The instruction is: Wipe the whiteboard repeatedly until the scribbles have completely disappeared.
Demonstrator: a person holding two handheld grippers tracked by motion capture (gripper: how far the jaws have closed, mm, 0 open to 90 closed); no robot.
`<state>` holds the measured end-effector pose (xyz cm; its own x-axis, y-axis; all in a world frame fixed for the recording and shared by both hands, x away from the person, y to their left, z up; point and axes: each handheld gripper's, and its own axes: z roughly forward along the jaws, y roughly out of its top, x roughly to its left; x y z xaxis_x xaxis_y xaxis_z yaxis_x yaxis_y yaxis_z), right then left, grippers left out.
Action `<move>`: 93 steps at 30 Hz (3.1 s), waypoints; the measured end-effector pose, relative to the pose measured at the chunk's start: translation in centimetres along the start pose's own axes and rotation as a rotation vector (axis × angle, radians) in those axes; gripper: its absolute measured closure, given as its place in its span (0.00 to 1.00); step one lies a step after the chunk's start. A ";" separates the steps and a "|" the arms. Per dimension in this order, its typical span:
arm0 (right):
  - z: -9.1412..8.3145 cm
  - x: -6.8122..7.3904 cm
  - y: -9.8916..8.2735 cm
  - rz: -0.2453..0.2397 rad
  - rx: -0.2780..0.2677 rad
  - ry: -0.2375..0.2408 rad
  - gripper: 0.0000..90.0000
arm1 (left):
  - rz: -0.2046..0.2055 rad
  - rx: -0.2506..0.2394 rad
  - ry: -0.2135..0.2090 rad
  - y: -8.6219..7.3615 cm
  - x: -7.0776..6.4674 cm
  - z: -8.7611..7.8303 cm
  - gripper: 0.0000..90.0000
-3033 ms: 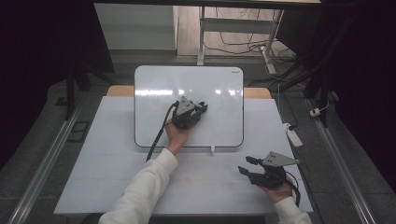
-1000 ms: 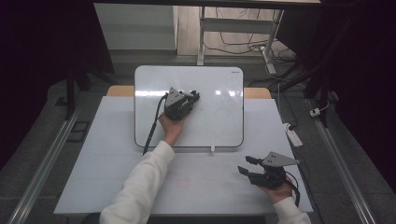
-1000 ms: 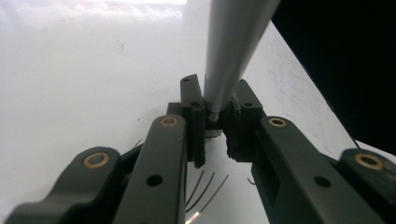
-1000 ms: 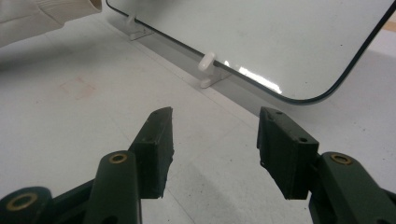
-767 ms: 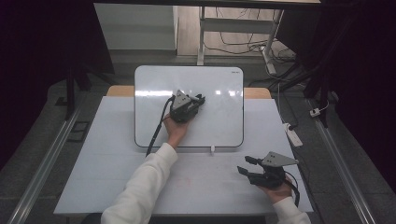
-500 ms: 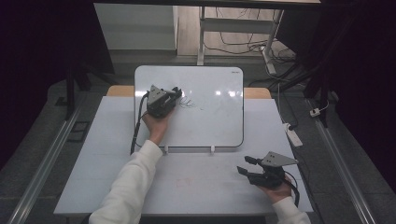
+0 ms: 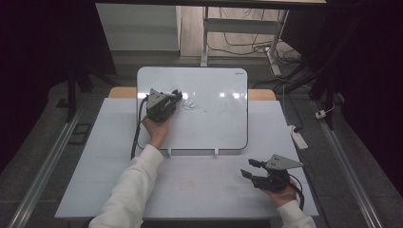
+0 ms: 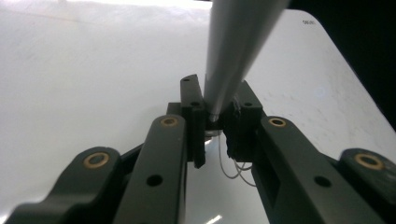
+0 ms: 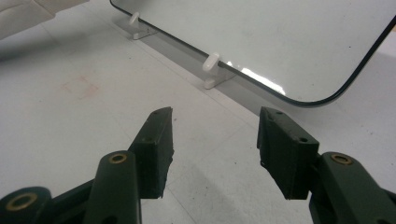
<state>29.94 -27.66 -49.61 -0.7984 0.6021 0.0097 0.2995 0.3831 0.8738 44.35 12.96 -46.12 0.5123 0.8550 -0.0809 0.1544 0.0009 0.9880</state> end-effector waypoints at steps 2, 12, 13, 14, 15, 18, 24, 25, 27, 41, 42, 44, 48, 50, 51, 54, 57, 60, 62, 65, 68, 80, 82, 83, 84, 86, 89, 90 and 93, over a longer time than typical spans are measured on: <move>0.1 0.1 0.1 -0.003 0.002 0.000 0.50 | 0.021 0.014 -0.042 -0.4 -1.7 0.9 0.87; 0.0 0.0 0.0 -0.002 -0.002 0.002 0.50 | -0.032 -0.054 -0.020 0.0 -0.4 1.1 0.87; 0.0 0.0 0.0 0.000 -0.001 0.001 0.50 | -0.041 -0.061 -0.025 -0.2 -0.4 1.1 0.87; 0.0 0.0 0.0 0.000 -0.001 0.001 0.50 | -0.035 -0.059 -0.029 -0.3 -0.7 1.3 0.87; 0.1 0.0 0.0 -0.001 0.000 0.002 0.50 | -0.025 -0.051 -0.043 -0.4 -1.1 1.5 0.87; 0.1 0.1 0.1 -0.006 0.003 0.001 0.50 | 0.033 -0.030 -0.054 -0.7 -2.6 1.9 0.87; 0.0 0.1 0.0 -0.001 0.000 -0.002 0.50 | 0.029 -0.048 -0.020 -1.1 -1.3 0.8 0.87; 0.0 0.1 0.0 -0.001 0.001 -0.003 0.50 | 0.034 -0.060 -0.013 -1.2 -1.2 0.5 0.87; 0.0 0.1 0.0 -0.004 -0.001 -0.003 0.50 | 0.037 -0.066 -0.005 -1.4 -1.4 0.5 0.87; -0.1 0.1 0.0 -0.003 0.002 -0.011 0.50 | 0.003 -0.018 0.058 -0.2 -1.3 0.5 0.87; -0.1 0.1 0.0 -0.003 0.002 -0.010 0.50 | 0.011 -0.011 0.057 -0.2 -1.6 0.6 0.87; 0.0 0.2 0.1 -0.006 0.001 -0.008 0.50 | 0.037 0.011 0.034 -0.3 -2.7 1.1 0.87; 0.1 0.3 0.2 -0.012 0.004 -0.008 0.50 | 0.132 0.048 0.050 -0.3 -4.8 1.7 0.87; 0.1 0.3 0.2 -0.012 0.005 -0.010 0.50 | 0.131 0.056 0.085 0.1 -4.2 1.4 0.87; 0.1 0.3 0.2 -0.012 0.006 -0.012 0.50 | 0.131 0.056 0.085 0.1 -4.2 1.4 0.87; -0.1 0.2 0.1 -0.008 0.002 -0.015 0.50 | 0.112 0.066 0.115 0.6 -3.1 0.9 0.87; -0.1 0.1 0.2 -0.008 -0.002 -0.015 0.50 | 0.121 0.078 0.098 0.5 -4.1 1.4 0.87; 0.0 0.3 0.3 -0.014 -0.002 -0.013 0.50 | 0.153 0.099 0.074 0.2 -5.3 1.7 0.87; 0.1 0.3 0.3 -0.015 -0.001 -0.008 0.50 | 0.157 0.098 0.073 0.2 -5.2 1.6 0.87; 0.0 0.3 0.3 -0.015 -0.001 -0.008 0.50 | 0.106 0.078 0.107 0.6 -2.9 0.7 0.87; -0.2 0.2 0.3 -0.013 -0.006 -0.010 0.50 | 0.058 0.069 0.127 0.9 -0.5 -0.7 0.87; -0.1 0.2 0.3 -0.012 -0.006 -0.007 0.50 | 0.099 0.085 0.028 -0.7 -4.3 0.7 0.87; -0.2 0.2 0.2 -0.009 -0.006 -0.008 0.50 | 0.058 0.069 0.074 -0.4 -2.2 -0.3 0.87; -0.3 0.1 0.2 -0.011 -0.005 -0.009 0.50 | 0.001 0.046 0.098 -0.2 -0.5 -1.2 0.87; -0.4 0.1 0.2 -0.011 -0.006 -0.009 0.50 | -0.015 0.043 0.097 -0.2 -0.2 -1.4 0.87; -0.5 0.1 0.3 -0.010 -0.013 -0.012 0.50 | -0.015 0.042 0.101 -0.3 -0.5 -1.3 0.87; -0.5 0.2 0.4 -0.014 -0.015 -0.014 0.50 | 0.058 0.078 0.019 -1.1 -4.2 0.6 0.87; -0.4 0.2 0.4 -0.014 -0.011 -0.012 0.50 | 0.090 0.082 0.021 -1.2 -5.0 0.9 0.87; -0.2 0.3 0.3 -0.015 -0.003 -0.008 0.50 | 0.092 0.073 0.030 -0.9 -4.5 0.8 0.87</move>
<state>29.73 -27.47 -49.23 -0.7984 0.6021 -0.0077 0.2858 0.3902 0.8752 42.61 8.69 -46.72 0.5021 0.8647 0.0145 0.1696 -0.1149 0.9788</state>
